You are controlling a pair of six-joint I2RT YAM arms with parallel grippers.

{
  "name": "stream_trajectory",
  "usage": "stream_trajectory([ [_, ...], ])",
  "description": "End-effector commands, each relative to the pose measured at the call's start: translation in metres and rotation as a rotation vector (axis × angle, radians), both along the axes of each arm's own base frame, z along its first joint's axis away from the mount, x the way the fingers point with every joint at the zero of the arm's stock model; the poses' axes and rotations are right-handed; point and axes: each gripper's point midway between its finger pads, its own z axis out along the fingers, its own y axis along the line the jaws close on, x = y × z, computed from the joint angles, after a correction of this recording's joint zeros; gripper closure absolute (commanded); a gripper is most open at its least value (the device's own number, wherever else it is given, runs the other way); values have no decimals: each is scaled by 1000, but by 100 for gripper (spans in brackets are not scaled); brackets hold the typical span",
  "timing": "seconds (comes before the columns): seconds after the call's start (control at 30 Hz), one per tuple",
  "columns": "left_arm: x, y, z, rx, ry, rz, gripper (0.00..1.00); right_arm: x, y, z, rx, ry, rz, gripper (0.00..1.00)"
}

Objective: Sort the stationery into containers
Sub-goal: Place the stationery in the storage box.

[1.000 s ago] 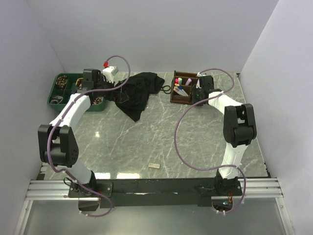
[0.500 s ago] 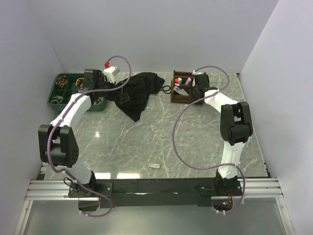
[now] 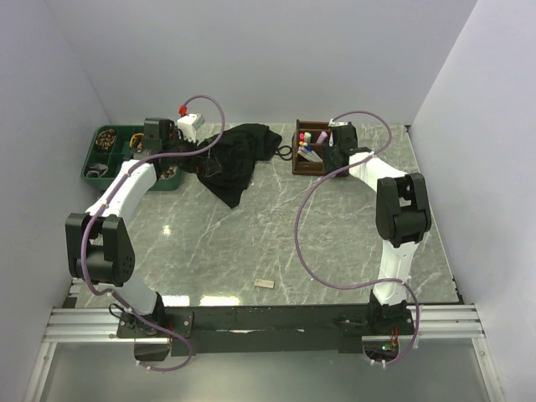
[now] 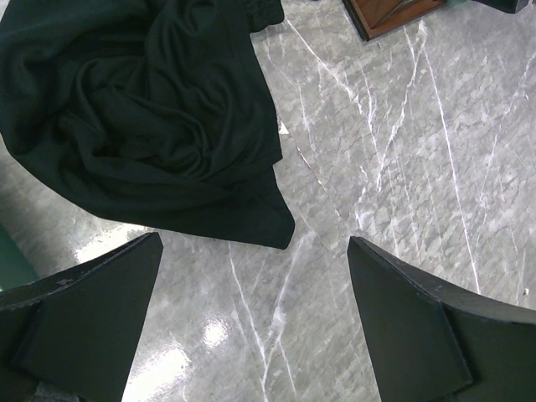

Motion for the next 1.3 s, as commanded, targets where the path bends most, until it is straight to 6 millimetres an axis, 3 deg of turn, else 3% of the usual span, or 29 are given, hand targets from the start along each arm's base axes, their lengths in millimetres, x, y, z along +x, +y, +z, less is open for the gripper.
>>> stream_trajectory([
  [0.0,0,-2,15,-3,-47,-15,1,19,4,19,-5,-82,-6,45],
  [0.27,-9,-2,18,-10,-56,-18,1,0,7,23,29,-66,6,44],
  [0.37,-12,-3,18,-18,-54,-17,1,-14,12,22,51,-47,27,71],
  [0.4,-12,-3,18,-19,-55,-17,1,-19,14,21,60,-38,41,91],
  [0.43,-12,-3,18,-20,-56,-16,1,-22,17,19,64,-28,50,99],
  [0.87,-11,-1,18,-7,-54,-12,1,-9,8,7,6,8,16,100],
  [1.27,-4,-2,16,-10,-50,-10,1,-18,8,-3,-3,79,33,100],
])
